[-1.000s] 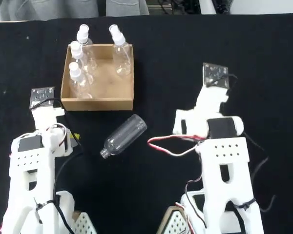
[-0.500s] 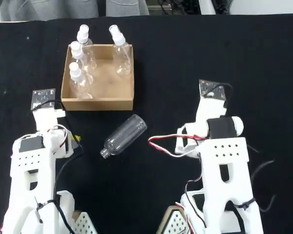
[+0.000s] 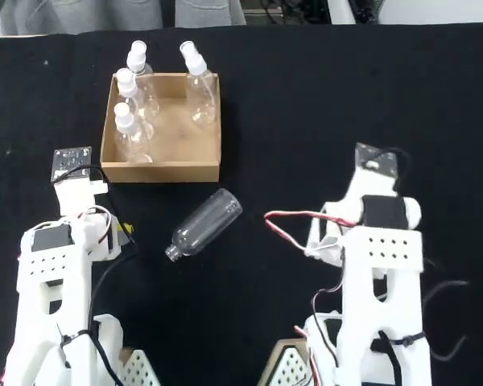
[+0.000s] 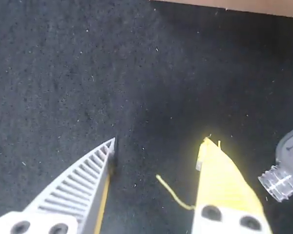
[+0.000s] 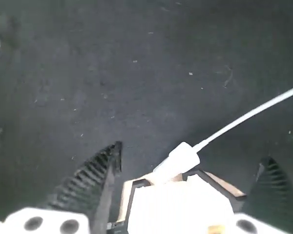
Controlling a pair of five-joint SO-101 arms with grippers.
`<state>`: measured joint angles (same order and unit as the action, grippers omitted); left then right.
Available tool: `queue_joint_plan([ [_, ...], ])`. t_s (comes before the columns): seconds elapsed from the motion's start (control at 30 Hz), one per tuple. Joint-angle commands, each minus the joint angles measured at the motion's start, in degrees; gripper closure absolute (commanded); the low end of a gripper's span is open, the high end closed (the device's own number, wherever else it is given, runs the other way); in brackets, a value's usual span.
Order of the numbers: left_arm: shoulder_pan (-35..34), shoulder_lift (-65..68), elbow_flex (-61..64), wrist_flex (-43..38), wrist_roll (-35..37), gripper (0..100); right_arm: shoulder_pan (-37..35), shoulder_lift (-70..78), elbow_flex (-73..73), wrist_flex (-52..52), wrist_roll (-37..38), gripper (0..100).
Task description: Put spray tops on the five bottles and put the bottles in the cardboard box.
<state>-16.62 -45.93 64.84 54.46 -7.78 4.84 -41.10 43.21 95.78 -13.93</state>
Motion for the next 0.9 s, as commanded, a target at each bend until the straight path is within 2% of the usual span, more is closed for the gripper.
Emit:
queue_joint_plan([
  [0.0,-0.7,-1.0,-0.6,-1.0,0.5,75,8.2,-2.2,2.2,-5.2,-0.4,62.7],
  [0.47,-0.7,-1.0,-0.3,-1.0,0.5,75,22.8,-0.5,4.0,-9.1,6.6,62.8],
  [0.7,-0.7,-1.0,0.3,-1.1,0.2,75,23.6,8.9,10.9,-18.7,7.4,62.8],
  [0.87,-0.7,-1.0,0.3,-1.1,0.2,75,23.4,12.5,11.7,-21.0,7.4,62.8],
])
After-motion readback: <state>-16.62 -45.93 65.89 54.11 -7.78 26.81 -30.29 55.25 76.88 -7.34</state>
